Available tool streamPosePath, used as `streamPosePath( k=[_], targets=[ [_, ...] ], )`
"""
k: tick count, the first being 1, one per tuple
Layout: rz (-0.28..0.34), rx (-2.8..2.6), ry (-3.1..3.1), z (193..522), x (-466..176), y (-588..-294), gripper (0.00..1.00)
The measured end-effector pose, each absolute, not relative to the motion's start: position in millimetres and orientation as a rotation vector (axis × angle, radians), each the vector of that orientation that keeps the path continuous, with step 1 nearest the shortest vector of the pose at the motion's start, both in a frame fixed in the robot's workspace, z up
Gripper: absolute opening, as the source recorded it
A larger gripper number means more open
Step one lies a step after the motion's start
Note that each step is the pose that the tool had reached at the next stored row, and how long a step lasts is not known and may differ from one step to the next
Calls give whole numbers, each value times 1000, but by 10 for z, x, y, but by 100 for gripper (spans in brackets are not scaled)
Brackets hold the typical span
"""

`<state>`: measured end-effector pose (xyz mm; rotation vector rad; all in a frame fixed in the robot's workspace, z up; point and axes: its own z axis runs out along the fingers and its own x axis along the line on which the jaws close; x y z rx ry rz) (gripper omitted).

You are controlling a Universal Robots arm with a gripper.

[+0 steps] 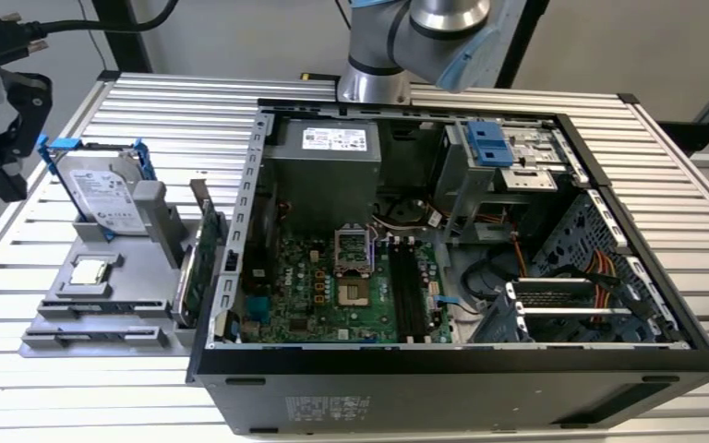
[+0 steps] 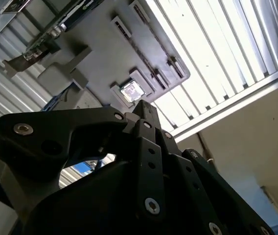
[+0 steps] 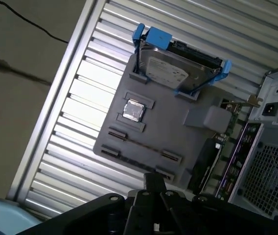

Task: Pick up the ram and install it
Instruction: 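Pick up the ram and move it above insertion slot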

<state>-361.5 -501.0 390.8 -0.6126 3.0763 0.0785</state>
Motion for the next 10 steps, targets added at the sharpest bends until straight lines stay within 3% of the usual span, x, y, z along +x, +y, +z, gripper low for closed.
streamPosePath(
  k=[10],
  targets=[
    [79,-789,3039,3908,-3615,-5010,0]
  ],
)
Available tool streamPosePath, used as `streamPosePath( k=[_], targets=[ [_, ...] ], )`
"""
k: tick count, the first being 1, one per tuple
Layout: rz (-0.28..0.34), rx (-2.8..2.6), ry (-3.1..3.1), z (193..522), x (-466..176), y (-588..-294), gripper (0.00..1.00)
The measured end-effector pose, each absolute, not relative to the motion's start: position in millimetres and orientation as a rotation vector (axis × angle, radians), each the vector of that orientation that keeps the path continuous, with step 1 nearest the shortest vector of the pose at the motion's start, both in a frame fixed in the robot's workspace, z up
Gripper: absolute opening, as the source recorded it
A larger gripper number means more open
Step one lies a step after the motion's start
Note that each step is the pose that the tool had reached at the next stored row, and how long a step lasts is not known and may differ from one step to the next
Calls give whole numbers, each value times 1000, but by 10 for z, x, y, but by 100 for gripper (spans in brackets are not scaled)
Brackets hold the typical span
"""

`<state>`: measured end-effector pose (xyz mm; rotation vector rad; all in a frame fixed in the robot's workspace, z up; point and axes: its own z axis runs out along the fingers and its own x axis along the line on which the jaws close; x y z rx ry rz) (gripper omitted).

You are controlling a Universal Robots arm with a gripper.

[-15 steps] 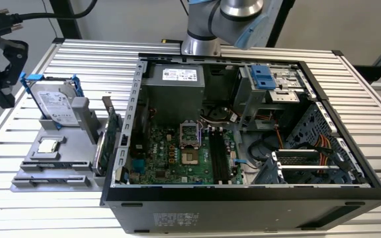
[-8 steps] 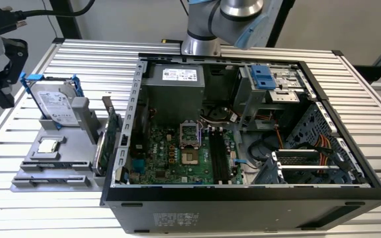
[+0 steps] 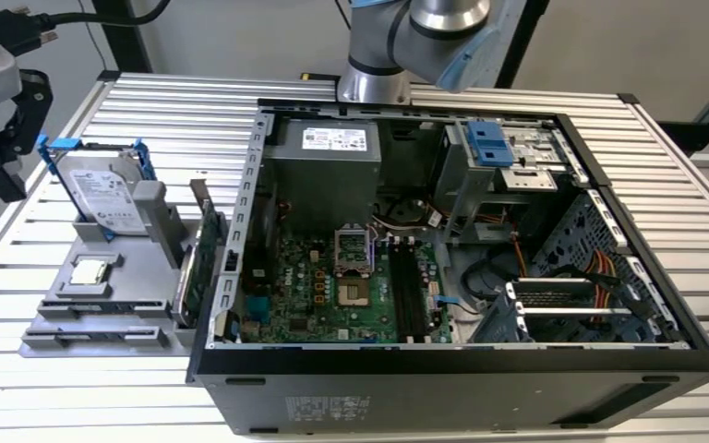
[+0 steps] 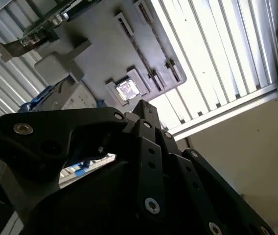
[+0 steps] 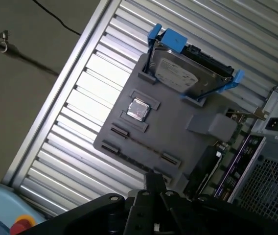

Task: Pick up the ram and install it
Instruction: 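Pick up the ram and move it above insertion slot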

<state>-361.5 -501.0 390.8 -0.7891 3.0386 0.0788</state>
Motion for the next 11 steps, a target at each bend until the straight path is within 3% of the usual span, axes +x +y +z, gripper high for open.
streamPosePath(
  k=[11],
  targets=[
    [78,-966,2991,3908,-3615,-5009,0]
  ],
)
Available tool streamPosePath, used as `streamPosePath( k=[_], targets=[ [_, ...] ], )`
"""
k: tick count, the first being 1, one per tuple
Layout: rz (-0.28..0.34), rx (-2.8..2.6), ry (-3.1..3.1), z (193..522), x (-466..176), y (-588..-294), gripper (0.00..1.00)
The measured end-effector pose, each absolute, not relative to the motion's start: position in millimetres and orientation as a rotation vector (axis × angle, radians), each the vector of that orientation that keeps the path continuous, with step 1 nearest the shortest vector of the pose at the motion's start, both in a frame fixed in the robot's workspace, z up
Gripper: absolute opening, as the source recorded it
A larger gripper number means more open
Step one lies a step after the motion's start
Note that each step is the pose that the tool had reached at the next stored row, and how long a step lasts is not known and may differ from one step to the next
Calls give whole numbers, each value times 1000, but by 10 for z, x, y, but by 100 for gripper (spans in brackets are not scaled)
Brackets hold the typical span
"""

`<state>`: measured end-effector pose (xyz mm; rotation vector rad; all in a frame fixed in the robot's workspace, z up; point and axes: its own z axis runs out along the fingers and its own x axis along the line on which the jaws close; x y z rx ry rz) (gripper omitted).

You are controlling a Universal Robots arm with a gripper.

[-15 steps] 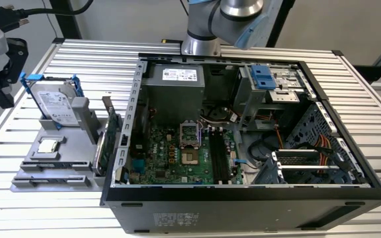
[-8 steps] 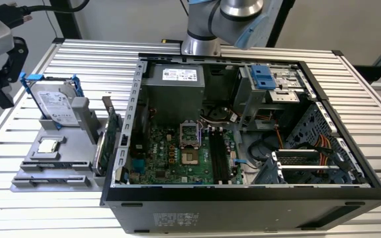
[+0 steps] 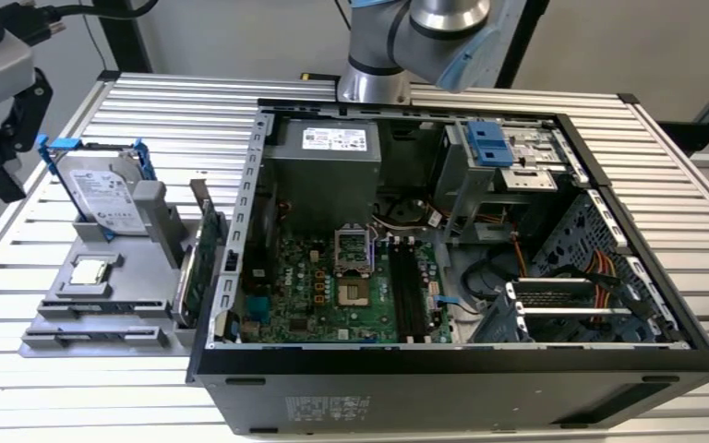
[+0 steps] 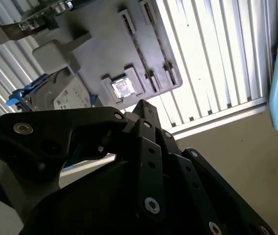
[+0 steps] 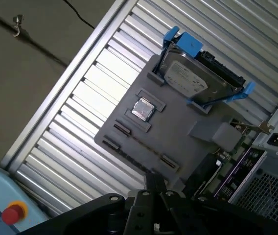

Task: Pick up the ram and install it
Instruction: 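Pick up the ram and move it above insertion slot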

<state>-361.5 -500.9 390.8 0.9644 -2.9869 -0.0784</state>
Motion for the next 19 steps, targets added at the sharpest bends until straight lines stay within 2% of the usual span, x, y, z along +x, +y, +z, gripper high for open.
streamPosePath(
  k=[19],
  targets=[
    [-76,1220,-2887,3908,-3615,-5002,0]
  ],
)
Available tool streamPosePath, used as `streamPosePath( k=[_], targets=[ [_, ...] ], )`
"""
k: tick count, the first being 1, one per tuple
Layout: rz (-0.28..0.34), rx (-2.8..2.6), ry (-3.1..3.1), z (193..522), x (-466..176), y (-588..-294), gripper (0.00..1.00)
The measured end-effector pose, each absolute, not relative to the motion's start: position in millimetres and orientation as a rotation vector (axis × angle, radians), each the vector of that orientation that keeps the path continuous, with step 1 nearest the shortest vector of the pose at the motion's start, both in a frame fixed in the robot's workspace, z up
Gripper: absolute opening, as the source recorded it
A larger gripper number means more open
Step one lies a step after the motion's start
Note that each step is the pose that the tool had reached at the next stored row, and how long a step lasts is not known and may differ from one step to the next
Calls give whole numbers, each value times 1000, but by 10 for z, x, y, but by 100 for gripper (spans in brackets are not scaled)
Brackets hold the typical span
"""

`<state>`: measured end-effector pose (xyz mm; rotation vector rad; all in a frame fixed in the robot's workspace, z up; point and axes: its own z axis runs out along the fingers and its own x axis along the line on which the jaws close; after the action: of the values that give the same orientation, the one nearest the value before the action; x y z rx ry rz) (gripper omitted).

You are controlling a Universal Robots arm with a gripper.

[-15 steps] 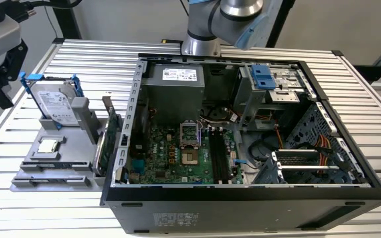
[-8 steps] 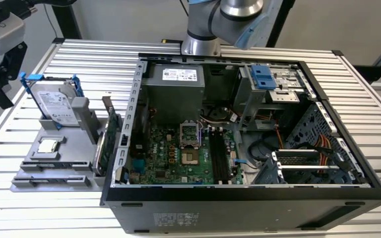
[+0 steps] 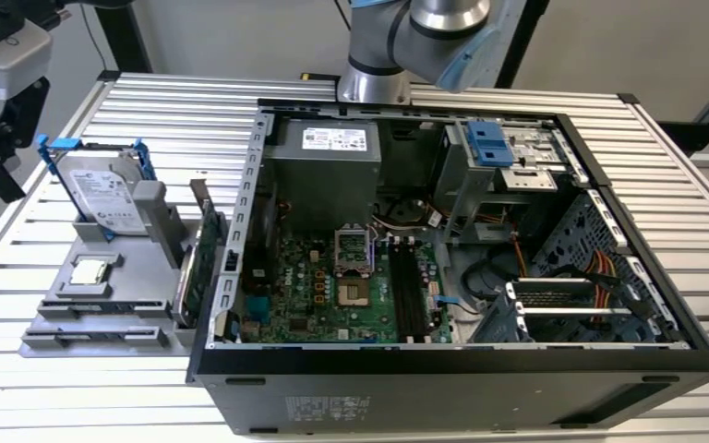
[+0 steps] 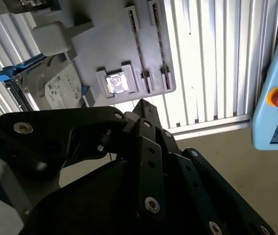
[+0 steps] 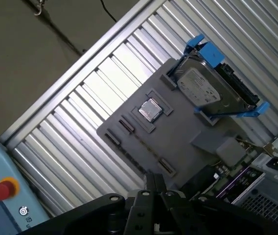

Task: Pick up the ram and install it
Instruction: 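Pick up the ram and move it above insertion slot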

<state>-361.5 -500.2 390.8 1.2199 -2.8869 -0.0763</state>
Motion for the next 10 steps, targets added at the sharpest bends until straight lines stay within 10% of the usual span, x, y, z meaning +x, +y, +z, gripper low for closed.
streamPosePath(
  k=[10],
  targets=[
    [-75,1361,-2820,3908,-3614,-5002,0]
  ],
)
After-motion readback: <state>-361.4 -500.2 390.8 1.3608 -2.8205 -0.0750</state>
